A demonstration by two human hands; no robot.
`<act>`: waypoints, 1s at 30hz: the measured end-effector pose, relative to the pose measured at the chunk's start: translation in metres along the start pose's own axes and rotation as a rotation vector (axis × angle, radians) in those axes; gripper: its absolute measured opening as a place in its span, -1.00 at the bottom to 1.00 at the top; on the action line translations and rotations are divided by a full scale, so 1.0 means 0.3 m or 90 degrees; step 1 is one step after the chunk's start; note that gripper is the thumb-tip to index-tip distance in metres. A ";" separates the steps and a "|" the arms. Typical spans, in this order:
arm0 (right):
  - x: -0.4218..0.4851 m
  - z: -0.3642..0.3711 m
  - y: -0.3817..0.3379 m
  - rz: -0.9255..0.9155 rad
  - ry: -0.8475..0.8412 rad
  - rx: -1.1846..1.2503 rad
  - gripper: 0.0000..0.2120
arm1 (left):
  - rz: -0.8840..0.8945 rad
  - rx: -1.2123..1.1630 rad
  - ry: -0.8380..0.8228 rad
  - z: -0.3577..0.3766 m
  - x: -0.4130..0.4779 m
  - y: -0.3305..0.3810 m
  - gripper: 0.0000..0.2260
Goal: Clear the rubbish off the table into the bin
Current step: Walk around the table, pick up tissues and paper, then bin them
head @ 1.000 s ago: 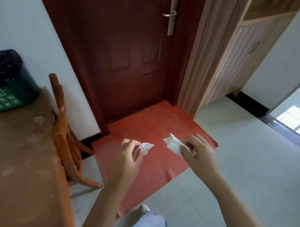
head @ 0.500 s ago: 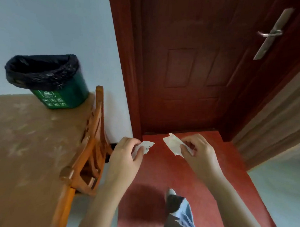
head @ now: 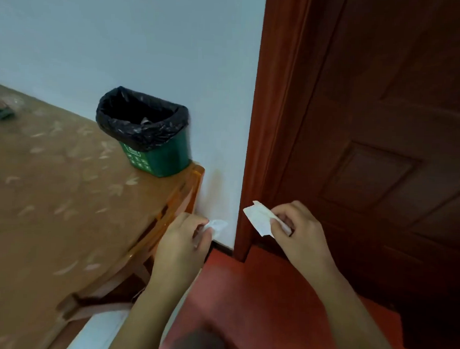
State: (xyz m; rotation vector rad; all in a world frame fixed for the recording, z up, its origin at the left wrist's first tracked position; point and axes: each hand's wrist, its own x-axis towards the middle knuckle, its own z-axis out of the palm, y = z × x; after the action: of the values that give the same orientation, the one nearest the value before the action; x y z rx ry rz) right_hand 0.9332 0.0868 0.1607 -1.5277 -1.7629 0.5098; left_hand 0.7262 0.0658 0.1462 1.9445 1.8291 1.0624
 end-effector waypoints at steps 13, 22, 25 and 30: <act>0.608 0.447 -0.166 -0.188 -0.142 0.054 -0.89 | -0.175 0.051 0.150 -0.116 0.402 -0.327 -0.95; 0.966 0.616 -0.322 -0.305 -0.131 0.035 -0.90 | -0.282 -0.019 0.266 -0.232 0.634 -0.498 -0.80; 1.047 0.653 -0.362 -0.338 -0.135 0.040 -0.91 | -0.301 -0.007 0.278 -0.240 0.683 -0.511 -0.82; 1.184 0.749 -0.376 -0.337 -0.176 0.025 -0.90 | -0.302 0.054 0.289 -0.259 0.758 -0.515 -0.94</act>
State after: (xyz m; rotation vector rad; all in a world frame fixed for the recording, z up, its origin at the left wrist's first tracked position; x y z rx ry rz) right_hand 0.6834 0.4419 0.1905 -0.9339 -2.2517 0.4929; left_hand 0.5447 0.2846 0.1743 1.2567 2.4396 1.3422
